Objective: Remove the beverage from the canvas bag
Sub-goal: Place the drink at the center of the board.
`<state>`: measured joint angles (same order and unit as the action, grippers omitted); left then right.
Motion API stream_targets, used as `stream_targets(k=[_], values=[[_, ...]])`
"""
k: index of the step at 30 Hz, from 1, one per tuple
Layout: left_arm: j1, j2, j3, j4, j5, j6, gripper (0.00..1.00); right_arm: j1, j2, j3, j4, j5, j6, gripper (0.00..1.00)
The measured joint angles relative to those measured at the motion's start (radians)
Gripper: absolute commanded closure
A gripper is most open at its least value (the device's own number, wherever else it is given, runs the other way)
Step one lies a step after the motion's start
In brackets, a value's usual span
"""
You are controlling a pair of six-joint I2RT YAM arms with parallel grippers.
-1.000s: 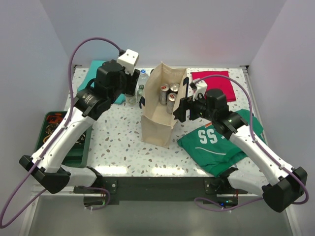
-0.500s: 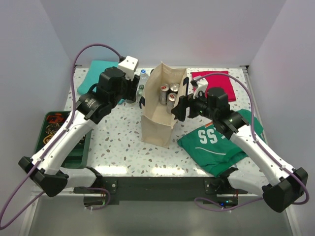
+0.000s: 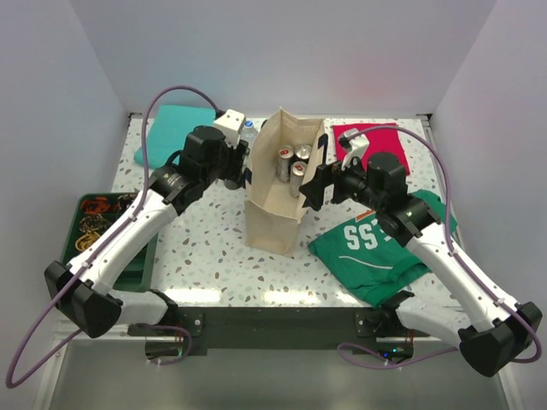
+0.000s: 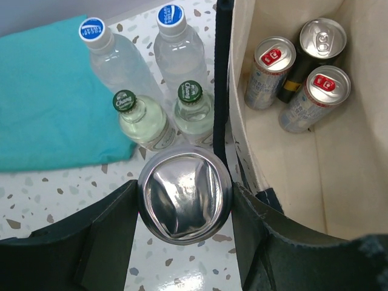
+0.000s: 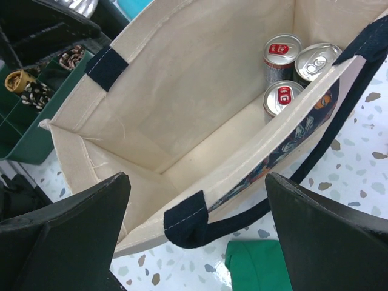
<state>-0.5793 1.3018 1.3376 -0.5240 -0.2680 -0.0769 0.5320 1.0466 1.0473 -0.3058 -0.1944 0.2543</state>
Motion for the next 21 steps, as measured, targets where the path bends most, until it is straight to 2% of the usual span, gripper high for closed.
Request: stream_targets(k=[21], values=[[0.021, 0.027, -0.280, 0.268, 0.011, -0.067, 1.00, 0.000, 0.025, 0.011, -0.002, 0.021, -0.001, 0.02]])
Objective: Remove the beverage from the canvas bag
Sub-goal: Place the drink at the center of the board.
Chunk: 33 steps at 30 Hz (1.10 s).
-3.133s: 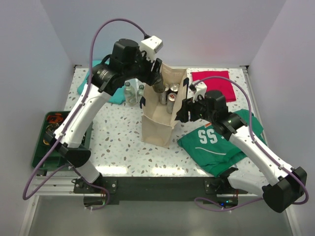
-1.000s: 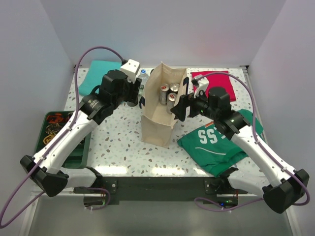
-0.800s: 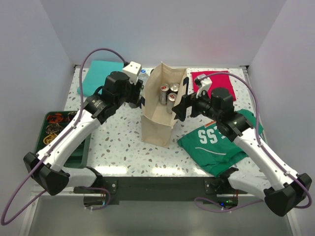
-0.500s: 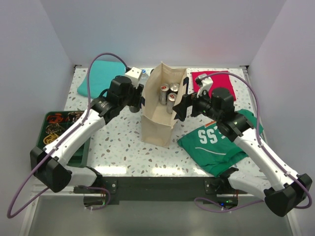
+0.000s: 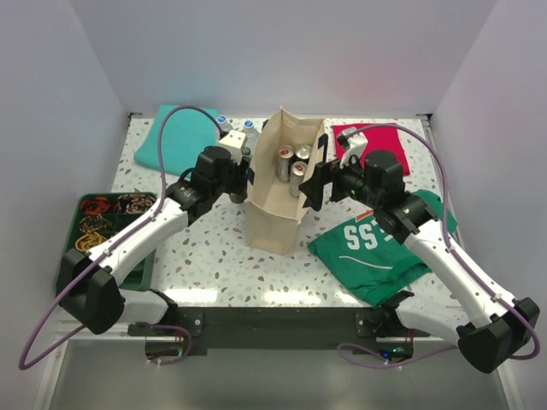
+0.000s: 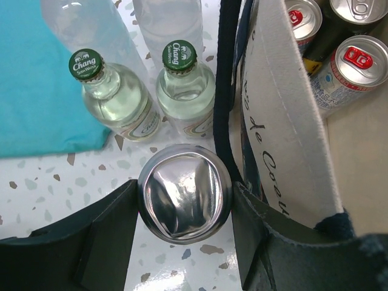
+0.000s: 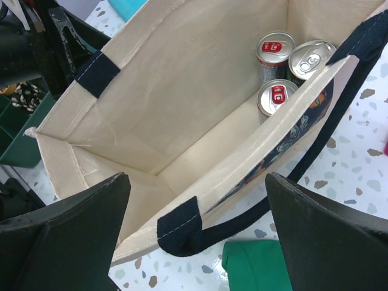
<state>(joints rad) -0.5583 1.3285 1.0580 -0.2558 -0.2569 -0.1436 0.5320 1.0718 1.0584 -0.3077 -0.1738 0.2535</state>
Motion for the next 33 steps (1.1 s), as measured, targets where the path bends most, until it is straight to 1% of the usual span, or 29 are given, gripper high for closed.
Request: stream_targets(k=[5, 12, 18, 25, 33], values=[[0.000, 0.001, -0.045, 0.064, 0.000, -0.004, 1.00, 0.000, 0.008, 0.000, 0.000, 0.000, 0.000, 0.02], [0.001, 0.008, -0.151, 0.197, -0.005, -0.005, 1.00, 0.000, 0.015, 0.000, 0.000, 0.000, 0.000, 0.02], [0.002, 0.056, -0.157, 0.230, -0.009, -0.014, 1.00, 0.000, 0.028, 0.000, -0.006, 0.002, 0.000, 0.02], [0.002, 0.057, -0.157, 0.284, -0.021, -0.011, 1.00, 0.000, 0.028, 0.000, -0.010, 0.004, 0.000, 0.02], [0.002, 0.071, -0.157, 0.290, -0.029, -0.012, 1.00, 0.000, 0.028, 0.000, -0.013, 0.004, 0.000, 0.02]])
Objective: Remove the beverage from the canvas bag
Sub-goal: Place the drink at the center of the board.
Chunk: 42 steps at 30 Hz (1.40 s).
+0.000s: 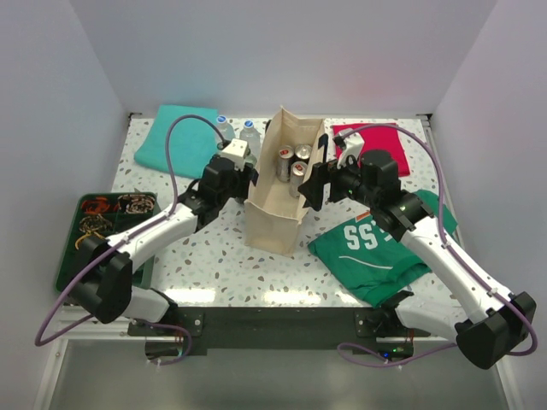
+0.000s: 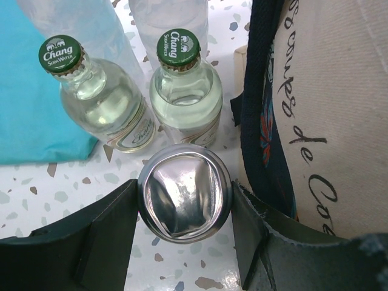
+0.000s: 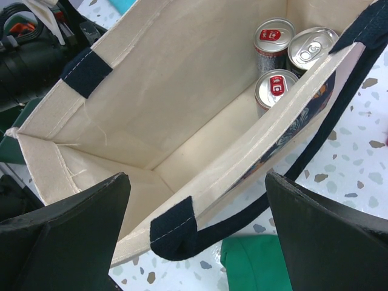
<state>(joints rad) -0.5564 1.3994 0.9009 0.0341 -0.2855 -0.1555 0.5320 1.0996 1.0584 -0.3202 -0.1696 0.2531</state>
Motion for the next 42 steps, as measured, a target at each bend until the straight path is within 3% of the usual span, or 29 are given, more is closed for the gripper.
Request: stream_targets(k=[3, 5, 9, 16, 21, 22, 29, 32, 36, 40, 42], values=[[0.000, 0.013, 0.000, -0.006, -0.004, 0.000, 1.00, 0.000, 0.000, 0.000, -0.001, 0.000, 0.000, 0.02], [0.000, 0.022, 0.000, -0.013, -0.006, 0.000, 0.87, 0.000, 0.000, 0.000, -0.001, 0.000, 0.000, 0.02], [0.000, 0.039, 0.002, -0.013, -0.006, -0.002, 0.88, 0.000, 0.000, 0.000, -0.001, 0.000, 0.000, 0.02], [0.000, 0.040, 0.002, -0.013, -0.006, -0.009, 0.61, 0.000, 0.000, 0.000, -0.001, 0.000, -0.002, 0.02], [0.000, 0.040, 0.006, -0.021, -0.006, -0.010, 0.55, 0.000, 0.000, 0.000, -0.001, -0.001, -0.003, 0.02], [0.000, 0.040, 0.008, -0.026, -0.006, -0.010, 0.46, 0.000, 0.000, 0.000, -0.001, -0.001, -0.003, 0.02], [0.001, 0.040, 0.031, -0.076, -0.010, -0.015, 0.36, 0.000, 0.000, 0.000, -0.001, 0.001, -0.002, 0.02], [0.001, 0.040, 0.045, -0.104, -0.016, -0.018, 0.40, 0.000, 0.000, 0.000, -0.001, 0.003, -0.001, 0.02], [0.001, 0.037, 0.061, -0.121, -0.029, -0.017, 0.27, 0.000, 0.000, 0.000, -0.001, 0.003, 0.000, 0.02], [0.001, 0.029, 0.086, -0.109, -0.038, -0.016, 0.30, 0.000, 0.000, 0.000, -0.001, 0.003, 0.000, 0.02], [0.002, 0.015, 0.098, -0.096, -0.038, -0.014, 0.26, 0.000, 0.000, -0.001, -0.001, 0.004, 0.000, 0.02]])
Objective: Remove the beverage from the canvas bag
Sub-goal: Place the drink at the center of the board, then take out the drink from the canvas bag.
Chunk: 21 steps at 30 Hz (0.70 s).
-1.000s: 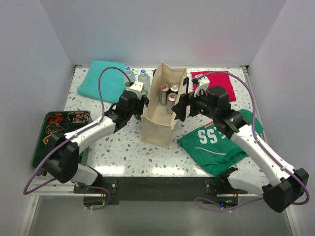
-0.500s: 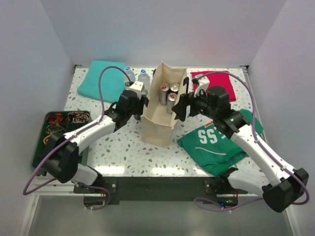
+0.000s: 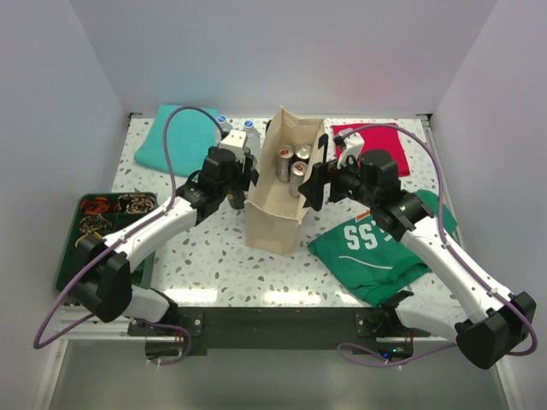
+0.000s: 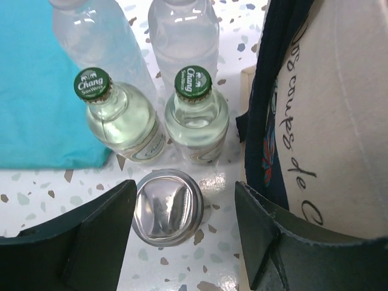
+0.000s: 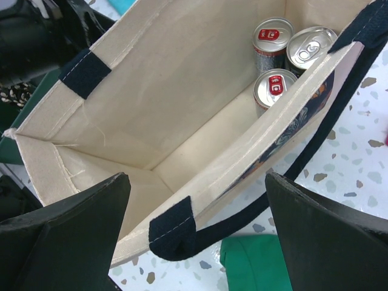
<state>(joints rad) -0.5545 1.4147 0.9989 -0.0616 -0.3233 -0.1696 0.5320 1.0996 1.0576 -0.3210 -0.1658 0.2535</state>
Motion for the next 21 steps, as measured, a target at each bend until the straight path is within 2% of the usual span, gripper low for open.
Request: stream_targets(k=[8, 13, 14, 16, 17, 18, 21], values=[[0.003, -0.023, 0.013, 0.007, 0.000, 0.000, 0.25, 0.000, 0.000, -0.002, 0.000, 0.006, 0.000, 0.02], [0.003, -0.047, 0.056, -0.042, 0.000, 0.004, 0.23, 0.000, 0.000, -0.002, -0.002, 0.048, 0.007, 0.02], [0.003, -0.057, 0.074, -0.056, 0.002, 0.005, 0.18, 0.000, 0.000, -0.002, -0.002, 0.060, 0.010, 0.03], [0.003, -0.087, 0.119, -0.081, 0.007, 0.009, 0.19, 0.000, 0.000, -0.002, -0.005, 0.089, 0.023, 0.06], [0.003, -0.101, 0.136, -0.087, 0.012, 0.014, 0.24, 0.000, 0.000, -0.002, -0.007, 0.100, 0.028, 0.09], [0.003, -0.119, 0.158, -0.095, 0.023, 0.017, 0.25, 0.000, 0.000, -0.002, -0.012, 0.116, 0.037, 0.13], [0.003, -0.169, 0.222, -0.105, 0.072, 0.035, 0.26, 0.000, 0.008, 0.001, -0.031, 0.149, 0.054, 0.17]])
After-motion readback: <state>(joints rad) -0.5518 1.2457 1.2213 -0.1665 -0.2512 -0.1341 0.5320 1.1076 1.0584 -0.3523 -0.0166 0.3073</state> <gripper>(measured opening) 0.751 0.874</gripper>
